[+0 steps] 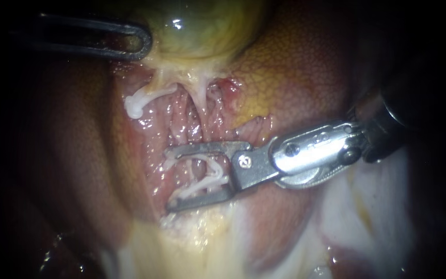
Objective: Clipping second clip right tube
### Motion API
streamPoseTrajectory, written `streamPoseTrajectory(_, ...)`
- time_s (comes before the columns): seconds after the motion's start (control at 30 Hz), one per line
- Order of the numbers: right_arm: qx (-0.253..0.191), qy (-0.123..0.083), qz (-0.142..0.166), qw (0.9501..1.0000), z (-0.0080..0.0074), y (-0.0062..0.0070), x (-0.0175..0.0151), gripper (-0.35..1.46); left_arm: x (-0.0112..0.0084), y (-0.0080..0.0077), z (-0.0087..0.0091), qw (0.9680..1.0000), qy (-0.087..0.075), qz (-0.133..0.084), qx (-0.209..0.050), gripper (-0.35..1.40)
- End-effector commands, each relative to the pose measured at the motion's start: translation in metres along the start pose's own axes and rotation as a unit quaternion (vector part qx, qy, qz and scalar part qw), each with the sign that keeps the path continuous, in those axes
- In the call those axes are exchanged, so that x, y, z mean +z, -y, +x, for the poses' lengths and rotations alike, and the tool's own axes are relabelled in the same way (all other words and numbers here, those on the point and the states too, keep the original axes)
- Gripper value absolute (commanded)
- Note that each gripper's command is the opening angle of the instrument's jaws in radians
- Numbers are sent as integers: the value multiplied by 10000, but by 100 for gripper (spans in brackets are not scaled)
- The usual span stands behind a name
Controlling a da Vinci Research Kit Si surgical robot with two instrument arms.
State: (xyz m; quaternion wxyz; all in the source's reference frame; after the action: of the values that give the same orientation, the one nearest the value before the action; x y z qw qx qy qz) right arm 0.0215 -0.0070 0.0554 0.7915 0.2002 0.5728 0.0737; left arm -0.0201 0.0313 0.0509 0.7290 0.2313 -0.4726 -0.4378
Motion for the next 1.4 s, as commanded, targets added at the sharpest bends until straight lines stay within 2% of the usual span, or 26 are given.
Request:
streamPoseTrajectory(0.03, 0, -2, 10, 10000, 0, 0, 0, 48, 0, 0, 0, 10000, 1, -2, 2, -35)
streamPoseTrajectory(0.3, 73, -16, 53, 10000, 9, 8, -11, 49, -1, 0, 0, 10000, 0, 0, 2, -35)
streamPoseTrajectory(0.6, 233, -50, 172, 9996, 30, 11, -56, 48, -2, -1, 0, 10000, -2, 4, 4, -35)
streamPoseTrajectory(0.73, 394, -51, 179, 9991, 29, 9, -76, 47, -2, -1, 0, 10000, -2, 5, 4, -35)
streamPoseTrajectory(0.87, 692, -51, 190, 9974, 22, 3, -91, 45, -3, -1, 0, 10000, -3, 6, 4, -35)
streamPoseTrajectory(1.0, 1210, -47, 166, 9925, 10, -5, -91, 45, -3, -1, 0, 10000, -3, 6, 4, -35)
streamPoseTrajectory(1.13, 1852, -44, 122, 9826, -5, -12, -83, 45, -2, -1, 0, 10000, -3, 6, 4, -35)
streamPoseTrajectory(1.33, 2347, -28, 141, 9720, -21, -22, -71, 44, -2, -1, 0, 10000, -2, 5, 4, -35)
streamPoseTrajectory(1.4, 2515, -85, 191, 9676, -24, -26, -68, 44, -2, -1, 0, 10000, -2, 5, 4, -35)
